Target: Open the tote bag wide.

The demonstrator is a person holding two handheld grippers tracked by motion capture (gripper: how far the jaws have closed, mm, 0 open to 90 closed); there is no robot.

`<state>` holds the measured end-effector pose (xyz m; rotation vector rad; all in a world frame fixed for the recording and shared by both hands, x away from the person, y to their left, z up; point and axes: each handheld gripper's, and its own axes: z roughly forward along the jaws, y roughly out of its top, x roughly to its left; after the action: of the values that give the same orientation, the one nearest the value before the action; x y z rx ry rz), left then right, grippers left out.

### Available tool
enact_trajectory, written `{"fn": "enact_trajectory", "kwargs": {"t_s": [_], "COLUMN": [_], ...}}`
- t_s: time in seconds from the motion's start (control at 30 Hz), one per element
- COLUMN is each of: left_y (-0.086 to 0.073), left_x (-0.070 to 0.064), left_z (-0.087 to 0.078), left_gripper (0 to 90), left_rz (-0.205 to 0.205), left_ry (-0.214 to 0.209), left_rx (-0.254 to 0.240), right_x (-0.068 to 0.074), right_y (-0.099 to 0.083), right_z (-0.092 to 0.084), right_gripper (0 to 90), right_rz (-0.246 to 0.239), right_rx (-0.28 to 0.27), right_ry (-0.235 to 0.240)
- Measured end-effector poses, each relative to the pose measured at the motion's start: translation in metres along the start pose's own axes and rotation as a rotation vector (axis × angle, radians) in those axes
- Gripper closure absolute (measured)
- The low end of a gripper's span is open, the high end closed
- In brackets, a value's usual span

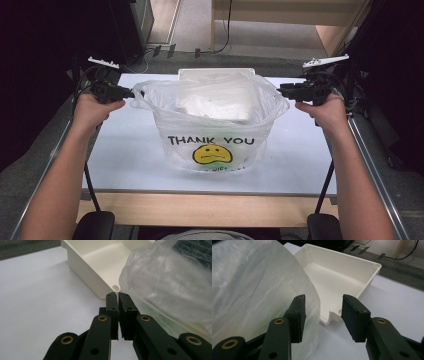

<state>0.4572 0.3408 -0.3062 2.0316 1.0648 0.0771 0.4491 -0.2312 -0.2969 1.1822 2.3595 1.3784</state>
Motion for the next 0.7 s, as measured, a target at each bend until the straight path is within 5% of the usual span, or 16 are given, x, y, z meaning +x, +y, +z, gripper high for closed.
{"fn": "enact_trajectory", "kwargs": {"t_s": [0.33,0.57,0.7], "left_y": [0.041,0.071,0.08], "left_x": [-0.009,-0.044,-0.052], "left_z": [-0.018,-0.029,-0.028], "left_gripper": [87.8,87.9,87.9], "left_rz": [0.039,0.131,0.138], "left_ry": [-0.017,-0.034,-0.039], "left_rx": [-0.024,-0.035,-0.03], "right_x": [0.008,0.029,0.041], "right_y": [0.043,0.081,0.089], "right_z": [-0.013,-0.018,-0.014], "right_gripper": [63.2,80.3,88.2], "right_rz": [-0.064,-0.11,-0.138], "right_rx": [-0.012,-0.024,-0.011], "right_ry": [0.021,0.056,0.075]}}
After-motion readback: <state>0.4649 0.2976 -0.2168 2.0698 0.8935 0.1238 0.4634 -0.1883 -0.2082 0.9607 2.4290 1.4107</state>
